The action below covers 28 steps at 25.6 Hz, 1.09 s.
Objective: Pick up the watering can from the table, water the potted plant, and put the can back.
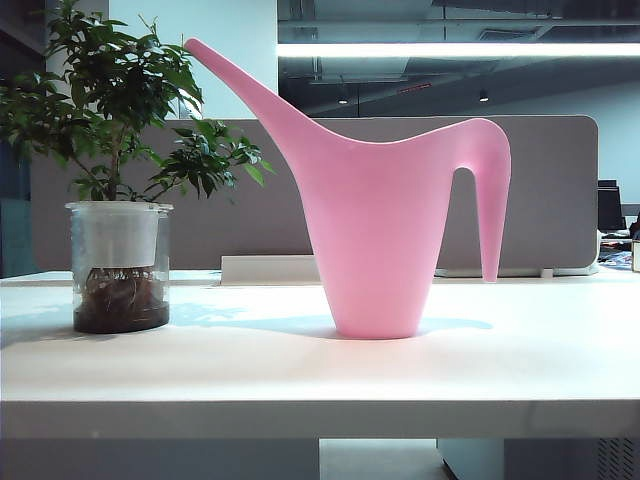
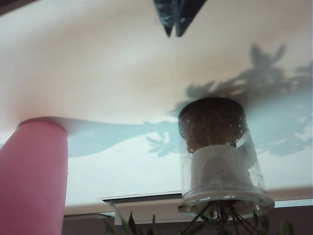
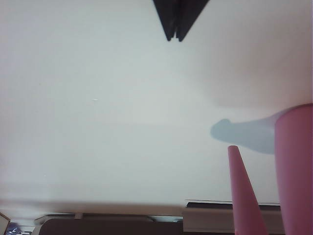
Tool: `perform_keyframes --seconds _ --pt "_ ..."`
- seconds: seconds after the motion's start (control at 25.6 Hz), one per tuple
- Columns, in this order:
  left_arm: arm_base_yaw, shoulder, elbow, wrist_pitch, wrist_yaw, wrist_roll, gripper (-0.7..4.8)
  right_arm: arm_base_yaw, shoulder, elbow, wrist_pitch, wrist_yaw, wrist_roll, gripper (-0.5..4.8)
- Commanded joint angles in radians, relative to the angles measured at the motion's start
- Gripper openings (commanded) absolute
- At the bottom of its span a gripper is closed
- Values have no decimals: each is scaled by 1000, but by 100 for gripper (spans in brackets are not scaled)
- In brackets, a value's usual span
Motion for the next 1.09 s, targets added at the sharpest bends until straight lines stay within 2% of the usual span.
perform_keyframes --seconds 0.04,0.35,0.43,0.47,0.55,0.66,0.74,0.86,0.97,1.09 --pt "-1 2 2 12 2 -2 3 1 -1 -7 11 2 -3 0" --pt "-1 104 49 56 5 -35 3 1 -1 -7 11 2 -3 0" --pt "-2 150 108 63 6 -72 3 1 -1 -7 11 1 -3 0" --pt "-2 212 195 52 27 -119 3 1 -1 -7 11 2 -3 0" --pt "-2 277 291 31 73 -145 3 1 -1 -7 11 1 -3 0" --pt "-2 388 483 -105 182 -131 3 1 -1 -7 11 1 -3 0" --pt "-2 462 639 -281 229 -113 3 1 -1 -7 11 1 -3 0" --pt "-2 581 895 -592 229 -62 3 1 -1 -7 11 2 -3 0" --pt "-2 625 1023 -691 240 -30 3 1 -1 -7 11 1 -3 0" --pt "-2 616 1091 -728 312 -3 3 1 -1 -7 11 2 -3 0"
